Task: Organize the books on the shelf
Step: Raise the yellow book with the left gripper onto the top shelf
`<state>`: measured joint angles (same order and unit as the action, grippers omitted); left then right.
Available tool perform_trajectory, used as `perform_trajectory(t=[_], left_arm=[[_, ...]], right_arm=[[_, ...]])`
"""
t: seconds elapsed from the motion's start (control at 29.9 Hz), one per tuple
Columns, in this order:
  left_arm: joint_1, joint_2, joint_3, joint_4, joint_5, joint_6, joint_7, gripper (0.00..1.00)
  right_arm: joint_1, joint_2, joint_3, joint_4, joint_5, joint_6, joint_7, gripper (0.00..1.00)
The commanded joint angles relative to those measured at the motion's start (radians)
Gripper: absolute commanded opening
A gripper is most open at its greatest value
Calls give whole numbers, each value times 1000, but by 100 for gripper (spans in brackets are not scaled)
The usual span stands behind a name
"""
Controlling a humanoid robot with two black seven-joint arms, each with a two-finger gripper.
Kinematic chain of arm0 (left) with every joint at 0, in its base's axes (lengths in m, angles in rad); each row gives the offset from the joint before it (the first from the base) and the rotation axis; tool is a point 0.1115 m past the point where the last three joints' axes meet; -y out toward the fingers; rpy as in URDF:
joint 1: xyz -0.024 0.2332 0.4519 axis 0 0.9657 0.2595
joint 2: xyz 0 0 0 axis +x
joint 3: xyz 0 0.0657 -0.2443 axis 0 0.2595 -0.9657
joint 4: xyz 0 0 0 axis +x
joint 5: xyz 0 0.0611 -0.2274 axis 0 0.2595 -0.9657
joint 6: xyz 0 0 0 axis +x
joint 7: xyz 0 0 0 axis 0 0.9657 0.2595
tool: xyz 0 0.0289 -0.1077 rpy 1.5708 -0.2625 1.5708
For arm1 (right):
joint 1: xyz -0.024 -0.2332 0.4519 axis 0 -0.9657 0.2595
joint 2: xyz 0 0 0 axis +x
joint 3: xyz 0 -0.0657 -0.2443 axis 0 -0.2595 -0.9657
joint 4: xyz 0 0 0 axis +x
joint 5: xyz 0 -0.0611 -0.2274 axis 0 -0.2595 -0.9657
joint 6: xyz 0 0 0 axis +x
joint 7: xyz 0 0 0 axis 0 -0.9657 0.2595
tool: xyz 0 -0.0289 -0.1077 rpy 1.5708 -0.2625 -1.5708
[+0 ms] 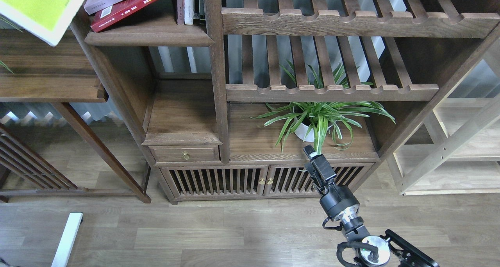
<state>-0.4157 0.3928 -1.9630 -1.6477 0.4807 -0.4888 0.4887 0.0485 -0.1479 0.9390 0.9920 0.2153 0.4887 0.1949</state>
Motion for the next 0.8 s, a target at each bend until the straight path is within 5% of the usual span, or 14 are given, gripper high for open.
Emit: perform_trajectory(t=[0.0, 0.77], left_arm=[[-34, 37, 25, 46, 1, 0, 0, 0], [-336, 143, 303, 170, 44, 0, 0, 0]], right_arm=[[-1, 2, 1, 0, 1, 0, 1, 99], [-10, 2, 24, 13, 21, 0, 3, 99]])
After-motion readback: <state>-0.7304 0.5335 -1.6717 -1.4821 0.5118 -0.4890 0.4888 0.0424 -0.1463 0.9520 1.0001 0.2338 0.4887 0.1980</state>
